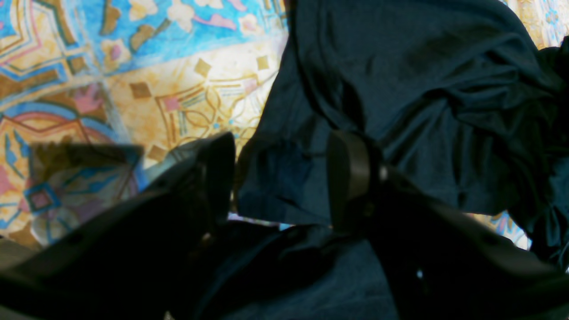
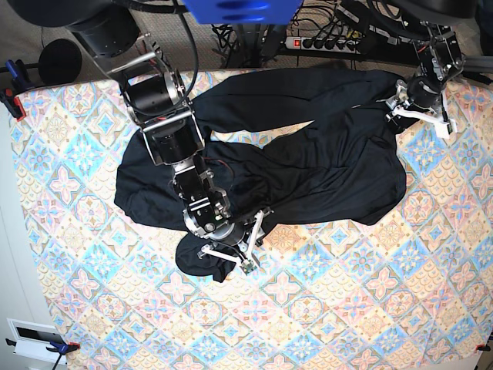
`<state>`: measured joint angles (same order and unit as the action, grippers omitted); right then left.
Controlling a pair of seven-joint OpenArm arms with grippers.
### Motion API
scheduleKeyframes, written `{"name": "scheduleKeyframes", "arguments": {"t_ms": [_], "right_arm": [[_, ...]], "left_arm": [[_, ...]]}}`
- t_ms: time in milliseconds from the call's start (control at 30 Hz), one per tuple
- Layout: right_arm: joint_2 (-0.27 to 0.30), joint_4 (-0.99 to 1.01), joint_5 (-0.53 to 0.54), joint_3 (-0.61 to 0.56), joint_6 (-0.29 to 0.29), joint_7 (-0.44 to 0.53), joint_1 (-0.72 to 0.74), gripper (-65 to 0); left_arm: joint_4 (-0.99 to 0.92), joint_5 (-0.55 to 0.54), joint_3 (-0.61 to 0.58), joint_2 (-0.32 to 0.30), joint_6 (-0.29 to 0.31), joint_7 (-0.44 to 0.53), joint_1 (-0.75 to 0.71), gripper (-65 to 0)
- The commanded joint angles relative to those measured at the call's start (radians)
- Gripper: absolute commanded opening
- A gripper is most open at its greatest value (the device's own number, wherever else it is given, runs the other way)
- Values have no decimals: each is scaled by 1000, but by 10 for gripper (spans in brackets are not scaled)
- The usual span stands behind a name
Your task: Layout the t-shirt on the table in an organized manner, then fold the t-shirt properly
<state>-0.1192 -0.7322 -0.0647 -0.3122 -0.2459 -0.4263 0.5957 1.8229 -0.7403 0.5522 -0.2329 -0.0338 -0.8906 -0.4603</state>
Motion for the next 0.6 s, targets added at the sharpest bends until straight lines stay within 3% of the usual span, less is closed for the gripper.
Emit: {"name": "scheduleKeyframes", "arguments": {"t_ms": [0,567], "right_arm": [[-9,-17,6,-2,3,20,28,-420],[-6,35,4,-6,3,14,23,-421]], "left_arm": [[18,-9,7,-12,2,17,1,-339],[18,-9,7,-12,2,17,-1,-339]]}}
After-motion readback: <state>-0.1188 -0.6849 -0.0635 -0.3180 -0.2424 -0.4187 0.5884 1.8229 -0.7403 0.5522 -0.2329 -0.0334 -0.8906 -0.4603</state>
